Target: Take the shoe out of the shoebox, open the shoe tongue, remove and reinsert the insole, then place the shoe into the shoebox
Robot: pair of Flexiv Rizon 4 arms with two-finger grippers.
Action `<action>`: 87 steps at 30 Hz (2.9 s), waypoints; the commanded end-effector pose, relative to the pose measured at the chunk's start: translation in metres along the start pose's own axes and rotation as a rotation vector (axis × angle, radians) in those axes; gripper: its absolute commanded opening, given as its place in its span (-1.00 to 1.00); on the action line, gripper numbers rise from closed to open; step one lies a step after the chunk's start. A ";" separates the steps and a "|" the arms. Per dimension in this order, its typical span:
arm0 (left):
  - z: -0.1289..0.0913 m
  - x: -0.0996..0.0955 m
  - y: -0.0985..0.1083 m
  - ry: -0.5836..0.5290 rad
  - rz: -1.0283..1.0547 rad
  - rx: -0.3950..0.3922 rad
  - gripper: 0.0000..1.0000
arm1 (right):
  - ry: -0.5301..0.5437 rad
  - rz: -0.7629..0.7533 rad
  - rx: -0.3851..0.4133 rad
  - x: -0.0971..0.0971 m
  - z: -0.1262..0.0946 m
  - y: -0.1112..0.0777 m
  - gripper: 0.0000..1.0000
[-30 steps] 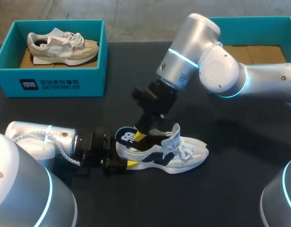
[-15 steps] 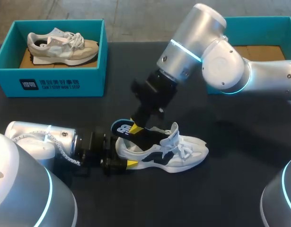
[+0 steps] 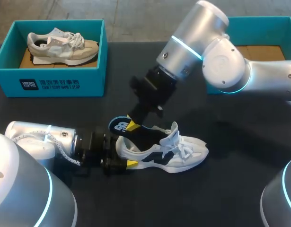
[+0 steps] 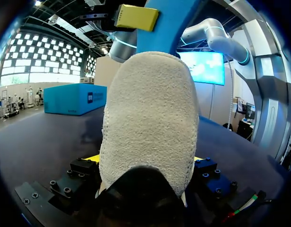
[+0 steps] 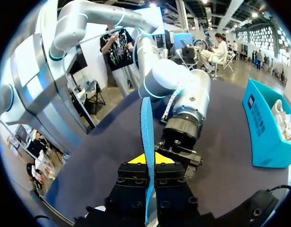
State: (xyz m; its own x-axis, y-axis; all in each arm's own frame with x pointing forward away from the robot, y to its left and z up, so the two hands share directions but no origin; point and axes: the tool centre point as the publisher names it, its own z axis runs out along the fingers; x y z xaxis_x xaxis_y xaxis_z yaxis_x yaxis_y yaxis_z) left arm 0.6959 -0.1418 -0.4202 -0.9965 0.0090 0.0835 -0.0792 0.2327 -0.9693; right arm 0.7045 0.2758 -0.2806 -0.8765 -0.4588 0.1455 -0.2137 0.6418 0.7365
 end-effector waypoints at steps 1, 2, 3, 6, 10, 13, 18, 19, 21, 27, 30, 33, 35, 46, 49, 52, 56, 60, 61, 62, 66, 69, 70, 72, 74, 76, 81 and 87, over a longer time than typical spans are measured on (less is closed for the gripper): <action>0.001 -0.001 0.000 0.003 0.000 -0.002 -1.00 | 0.002 -0.006 -0.002 -0.003 0.003 0.004 -1.00; 0.001 -0.001 0.000 0.003 0.000 -0.002 -1.00 | -0.002 -0.009 -0.007 -0.004 0.003 0.004 -1.00; 0.001 -0.001 0.000 0.003 0.000 -0.002 -1.00 | -0.008 -0.013 -0.017 -0.004 0.002 0.005 -1.00; 0.001 -0.001 0.000 0.003 0.000 -0.002 -1.00 | -0.031 -0.019 -0.034 -0.003 -0.002 0.007 -1.00; 0.001 -0.001 0.000 0.003 0.000 -0.002 -1.00 | -0.057 -0.043 -0.044 -0.003 -0.009 0.016 -1.00; 0.001 -0.001 0.000 0.003 0.000 -0.002 -1.00 | -0.079 -0.062 -0.045 -0.004 -0.014 0.025 -1.00; 0.001 -0.001 0.000 0.003 0.000 -0.002 -1.00 | -0.114 -0.093 -0.050 -0.005 -0.027 0.038 -1.00; 0.001 -0.001 0.000 0.003 0.000 -0.002 -1.00 | -0.121 -0.097 -0.050 -0.005 -0.031 0.041 -1.00; 0.001 -0.001 0.000 0.003 0.000 -0.002 -1.00 | -0.137 -0.098 -0.044 -0.004 -0.038 0.047 -1.00; 0.001 -0.001 0.000 0.003 0.000 -0.002 -1.00 | -0.200 -0.049 -0.167 -0.005 -0.058 0.058 -1.00; 0.001 -0.001 0.000 0.003 0.000 -0.002 -1.00 | -0.230 -0.001 -0.189 -0.006 -0.062 0.060 -1.00; 0.001 -0.001 0.000 0.003 0.000 -0.002 -1.00 | -0.230 -0.001 -0.189 -0.006 -0.062 0.060 -1.00; 0.001 -0.001 0.000 0.003 0.000 -0.002 -1.00 | -0.230 -0.001 -0.189 -0.006 -0.062 0.060 -1.00; 0.001 -0.001 0.000 0.003 0.000 -0.002 -1.00 | -0.261 -0.002 -0.221 -0.006 -0.068 0.065 -1.00; 0.001 -0.001 0.000 0.003 0.000 -0.002 -1.00 | -0.322 -0.014 -0.258 -0.007 -0.088 0.079 -1.00; 0.001 -0.001 0.000 0.003 0.000 -0.002 -1.00 | -0.346 -0.009 -0.277 -0.008 -0.105 0.091 -1.00; 0.001 -0.001 0.000 0.003 0.000 -0.002 -1.00 | -0.359 0.002 -0.306 -0.008 -0.122 0.101 -1.00; 0.001 -0.001 0.000 0.003 0.000 -0.002 -1.00 | -0.361 0.026 -0.336 -0.006 -0.140 0.115 -1.00; 0.001 -0.001 0.000 0.003 0.000 -0.002 -1.00 | -0.361 0.028 -0.340 -0.005 -0.144 0.118 -1.00; 0.001 -0.001 0.000 0.003 0.000 -0.002 -1.00 | -0.359 0.033 -0.356 -0.004 -0.149 0.121 -1.00; 0.001 -0.001 0.000 0.003 0.000 -0.002 -1.00 | -0.370 0.044 -0.404 0.001 -0.164 0.128 -1.00; 0.001 -0.001 0.000 0.003 0.000 -0.002 -1.00 | -0.379 0.060 -0.456 0.004 -0.174 0.130 -1.00; 0.001 -0.001 0.000 0.003 0.000 -0.002 -1.00 | -0.381 0.066 -0.481 0.005 -0.178 0.130 -1.00; 0.001 -0.001 0.000 0.003 0.000 -0.002 -1.00 | -0.383 0.079 -0.524 0.007 -0.184 0.129 -1.00; 0.001 -0.001 0.000 0.003 0.000 -0.002 -1.00 | -0.380 0.087 -0.572 0.008 -0.189 0.129 -1.00; 0.001 -0.001 0.000 0.003 0.000 -0.002 -1.00 | -0.374 0.097 -0.628 0.007 -0.194 0.128 -1.00; 0.001 -0.001 0.000 0.003 0.000 -0.002 -1.00 | -0.376 0.118 -0.682 0.007 -0.202 0.127 -1.00; 0.001 -0.001 0.000 0.003 0.000 -0.002 -1.00 | -0.376 0.118 -0.682 0.007 -0.202 0.127 -1.00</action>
State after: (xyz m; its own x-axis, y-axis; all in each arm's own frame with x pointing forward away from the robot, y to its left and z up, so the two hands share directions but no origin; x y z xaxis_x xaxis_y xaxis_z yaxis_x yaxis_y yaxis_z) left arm 0.6959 -0.1419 -0.4203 -0.9965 0.0091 0.0835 -0.0791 0.2328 -0.9693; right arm 0.7596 0.2291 -0.0523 -0.9898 -0.0970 0.1042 0.0945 0.0994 0.9906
